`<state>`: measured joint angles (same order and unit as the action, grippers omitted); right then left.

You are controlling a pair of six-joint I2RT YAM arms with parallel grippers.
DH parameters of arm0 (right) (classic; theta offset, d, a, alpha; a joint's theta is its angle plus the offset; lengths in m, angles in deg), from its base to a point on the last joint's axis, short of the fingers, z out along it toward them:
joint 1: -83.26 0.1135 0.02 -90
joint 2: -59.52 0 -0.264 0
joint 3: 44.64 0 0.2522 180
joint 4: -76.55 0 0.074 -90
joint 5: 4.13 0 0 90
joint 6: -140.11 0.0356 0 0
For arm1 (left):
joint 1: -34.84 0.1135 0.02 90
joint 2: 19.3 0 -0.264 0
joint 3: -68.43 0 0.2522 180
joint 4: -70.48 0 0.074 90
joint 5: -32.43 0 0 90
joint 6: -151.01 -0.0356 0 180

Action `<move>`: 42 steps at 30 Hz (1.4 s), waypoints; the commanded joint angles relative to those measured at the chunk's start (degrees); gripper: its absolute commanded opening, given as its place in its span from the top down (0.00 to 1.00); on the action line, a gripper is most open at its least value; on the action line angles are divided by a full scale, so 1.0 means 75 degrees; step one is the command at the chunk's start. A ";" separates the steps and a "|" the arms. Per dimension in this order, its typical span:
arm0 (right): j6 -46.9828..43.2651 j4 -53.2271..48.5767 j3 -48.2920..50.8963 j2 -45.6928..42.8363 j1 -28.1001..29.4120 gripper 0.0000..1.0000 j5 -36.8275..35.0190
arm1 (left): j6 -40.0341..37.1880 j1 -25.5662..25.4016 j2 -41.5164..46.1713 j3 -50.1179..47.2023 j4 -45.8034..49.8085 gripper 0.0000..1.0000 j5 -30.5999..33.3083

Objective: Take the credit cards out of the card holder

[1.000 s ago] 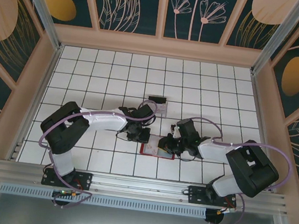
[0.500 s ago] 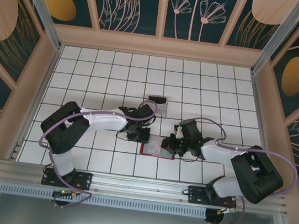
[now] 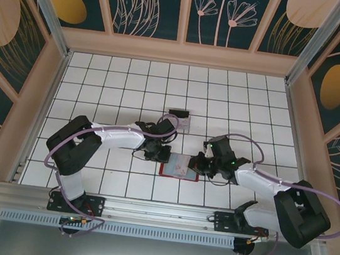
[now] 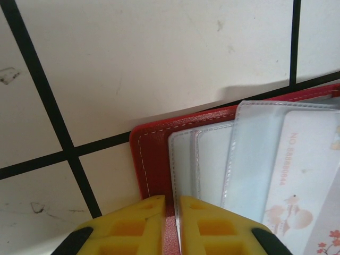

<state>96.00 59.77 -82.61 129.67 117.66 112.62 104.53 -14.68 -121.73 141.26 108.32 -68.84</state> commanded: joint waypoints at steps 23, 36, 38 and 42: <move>-0.2011 -0.2078 -0.1589 -0.1044 -0.0296 1.00 -0.0984 | 0.0126 -0.0022 0.0996 0.0021 0.0027 0.75 0.0602; -0.6428 -0.3233 -0.3852 0.0352 -0.0294 1.00 -0.1464 | 0.0293 0.0155 0.1616 -0.0803 -0.0284 0.75 0.0914; -0.7273 -0.3472 -0.4191 0.0532 -0.0289 1.00 -0.1533 | 0.0332 0.0284 0.1812 -0.1046 -0.0404 0.75 0.0927; -0.9110 -0.3985 -0.4905 0.0935 -0.0296 1.00 -0.1562 | 0.0384 0.0658 0.2252 -0.1606 -0.0682 0.75 0.0835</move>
<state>42.41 34.63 -115.33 135.25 115.82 102.15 106.33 -11.44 -107.48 131.47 105.32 -63.02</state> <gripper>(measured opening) 0.053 0.252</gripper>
